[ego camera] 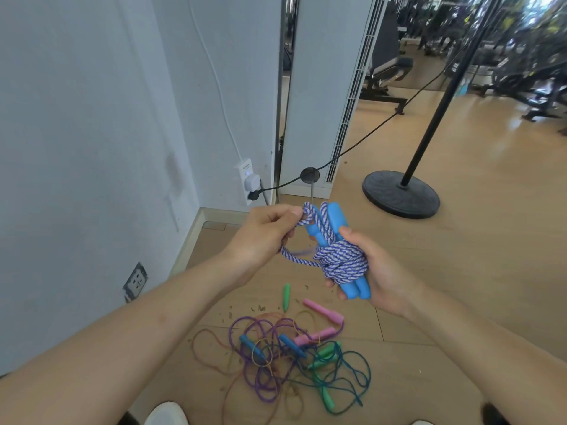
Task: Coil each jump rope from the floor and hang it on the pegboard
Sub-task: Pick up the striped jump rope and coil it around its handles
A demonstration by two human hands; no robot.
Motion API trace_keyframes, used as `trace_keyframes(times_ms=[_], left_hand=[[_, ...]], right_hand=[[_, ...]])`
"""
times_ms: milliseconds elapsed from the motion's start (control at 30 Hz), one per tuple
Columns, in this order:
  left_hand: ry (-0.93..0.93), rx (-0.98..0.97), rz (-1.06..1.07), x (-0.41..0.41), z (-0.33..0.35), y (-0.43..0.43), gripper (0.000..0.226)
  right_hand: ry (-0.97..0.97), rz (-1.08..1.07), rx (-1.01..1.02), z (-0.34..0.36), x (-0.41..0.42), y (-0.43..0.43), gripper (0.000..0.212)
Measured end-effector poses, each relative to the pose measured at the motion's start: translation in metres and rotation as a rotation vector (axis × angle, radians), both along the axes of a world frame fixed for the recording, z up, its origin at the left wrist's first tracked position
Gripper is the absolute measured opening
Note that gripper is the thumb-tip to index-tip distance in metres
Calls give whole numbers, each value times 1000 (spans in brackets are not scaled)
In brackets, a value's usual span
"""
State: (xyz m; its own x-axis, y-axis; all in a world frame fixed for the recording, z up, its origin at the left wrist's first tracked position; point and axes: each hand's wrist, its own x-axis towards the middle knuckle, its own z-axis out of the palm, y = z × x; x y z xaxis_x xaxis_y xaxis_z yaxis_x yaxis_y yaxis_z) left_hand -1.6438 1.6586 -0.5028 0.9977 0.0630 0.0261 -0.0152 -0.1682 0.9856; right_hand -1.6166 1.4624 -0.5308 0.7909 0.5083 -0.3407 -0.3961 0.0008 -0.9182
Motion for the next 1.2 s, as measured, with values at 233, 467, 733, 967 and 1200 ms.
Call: trace_keyframes(times_ms=[233,467,733,967,1200], left_hand=[[-66,-152,80,-5,2,4,14],[-134,-27,40,-3,1,9,32],[-103,184,-113,1,5,20,21],[-57,92,-4,-1,-1,11,8],[107,-345,172,-2,-5,-3,20]], right_hand=[[-72,11,30,-1,2,-2,59],[-70,63,3,3,-2,0,49],[-73,124,-16,3,-4,-1,49],[-79,105,-16,3,-8,4,48],[-153,52,-62,6,-12,9,42]])
